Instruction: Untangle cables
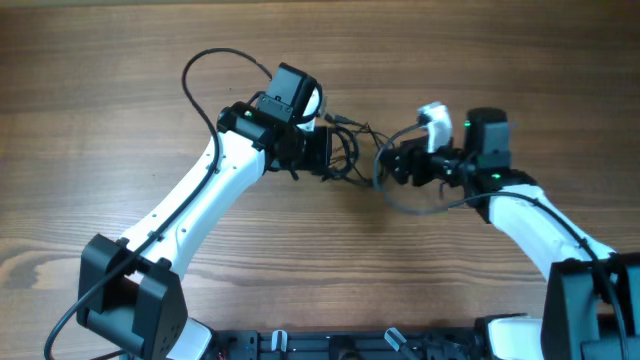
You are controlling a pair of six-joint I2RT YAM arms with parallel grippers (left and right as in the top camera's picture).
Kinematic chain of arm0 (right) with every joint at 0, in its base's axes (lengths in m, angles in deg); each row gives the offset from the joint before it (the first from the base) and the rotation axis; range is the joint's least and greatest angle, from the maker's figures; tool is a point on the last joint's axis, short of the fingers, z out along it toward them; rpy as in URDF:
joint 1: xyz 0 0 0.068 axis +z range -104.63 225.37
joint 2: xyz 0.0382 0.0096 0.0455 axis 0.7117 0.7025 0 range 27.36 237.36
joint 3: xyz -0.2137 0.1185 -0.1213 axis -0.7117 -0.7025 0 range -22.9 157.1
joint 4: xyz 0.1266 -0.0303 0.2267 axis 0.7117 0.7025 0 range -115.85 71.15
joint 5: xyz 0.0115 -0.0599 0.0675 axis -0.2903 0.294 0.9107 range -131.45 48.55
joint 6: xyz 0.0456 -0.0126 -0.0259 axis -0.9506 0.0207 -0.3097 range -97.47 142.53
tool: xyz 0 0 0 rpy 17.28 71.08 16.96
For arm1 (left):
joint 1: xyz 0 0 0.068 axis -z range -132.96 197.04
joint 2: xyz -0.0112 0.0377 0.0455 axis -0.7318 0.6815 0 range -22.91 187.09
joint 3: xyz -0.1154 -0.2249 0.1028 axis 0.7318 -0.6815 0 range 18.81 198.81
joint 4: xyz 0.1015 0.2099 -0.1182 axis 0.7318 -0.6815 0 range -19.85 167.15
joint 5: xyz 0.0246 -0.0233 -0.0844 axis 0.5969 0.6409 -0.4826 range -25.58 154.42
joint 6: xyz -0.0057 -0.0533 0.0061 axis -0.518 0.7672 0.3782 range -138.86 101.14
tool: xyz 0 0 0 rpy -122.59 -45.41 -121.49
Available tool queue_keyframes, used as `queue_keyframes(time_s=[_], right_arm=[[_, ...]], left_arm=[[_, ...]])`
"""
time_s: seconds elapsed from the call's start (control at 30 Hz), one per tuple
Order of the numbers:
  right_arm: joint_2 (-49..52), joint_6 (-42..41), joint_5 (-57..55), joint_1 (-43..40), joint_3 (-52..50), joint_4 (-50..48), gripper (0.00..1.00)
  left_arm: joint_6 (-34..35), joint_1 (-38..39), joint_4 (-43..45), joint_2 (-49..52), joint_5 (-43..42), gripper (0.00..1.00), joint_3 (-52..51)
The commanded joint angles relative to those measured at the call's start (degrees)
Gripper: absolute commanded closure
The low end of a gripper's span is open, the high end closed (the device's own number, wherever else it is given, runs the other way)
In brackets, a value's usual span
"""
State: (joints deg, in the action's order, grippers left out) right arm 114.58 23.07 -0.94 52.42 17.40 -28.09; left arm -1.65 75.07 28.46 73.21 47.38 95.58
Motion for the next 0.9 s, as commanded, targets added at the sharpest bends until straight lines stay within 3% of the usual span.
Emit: queue_keyframes(time_s=[0.0, 0.07, 0.27, 0.4, 0.53, 0.6, 0.83, 0.87], right_arm=[[0.5, 7.7, 1.3, 0.7, 0.1, -1.7, 0.27], [0.5, 12.4, 1.3, 0.7, 0.1, -1.7, 0.30], [1.7, 16.4, 1.2, 0.7, 0.1, -3.3, 0.30], [5.3, 17.5, -5.3, 1.0, 0.1, -7.9, 0.28], [6.4, 20.4, 1.0, 1.0, 0.1, -14.0, 0.30], [6.4, 26.8, 4.7, 1.0, 0.1, -13.5, 0.35], [6.4, 33.2, 9.1, 3.5, 0.1, -9.9, 0.49], [6.4, 34.6, 9.2, 4.4, 0.1, -8.9, 0.54]], left_arm=[[-11.6, 0.5, -1.9, -0.4, -2.9, 0.96, 0.0], [-13.9, 0.5, -2.6, -0.4, -2.4, 0.96, 0.0], [-15.5, 0.5, -2.8, -0.4, -0.9, 0.96, 0.0], [-15.5, 0.5, -3.1, -0.4, -1.0, 0.96, 0.0], [-15.7, 0.5, -3.5, -0.4, -0.9, 0.96, 0.0], [-18.5, 0.5, -3.7, -0.4, -1.0, 0.96, 0.0], [-21.6, 0.5, -3.7, -0.4, -0.9, 0.96, 0.0], [-21.6, 0.5, -3.7, -0.4, -0.9, 0.96, 0.0]])
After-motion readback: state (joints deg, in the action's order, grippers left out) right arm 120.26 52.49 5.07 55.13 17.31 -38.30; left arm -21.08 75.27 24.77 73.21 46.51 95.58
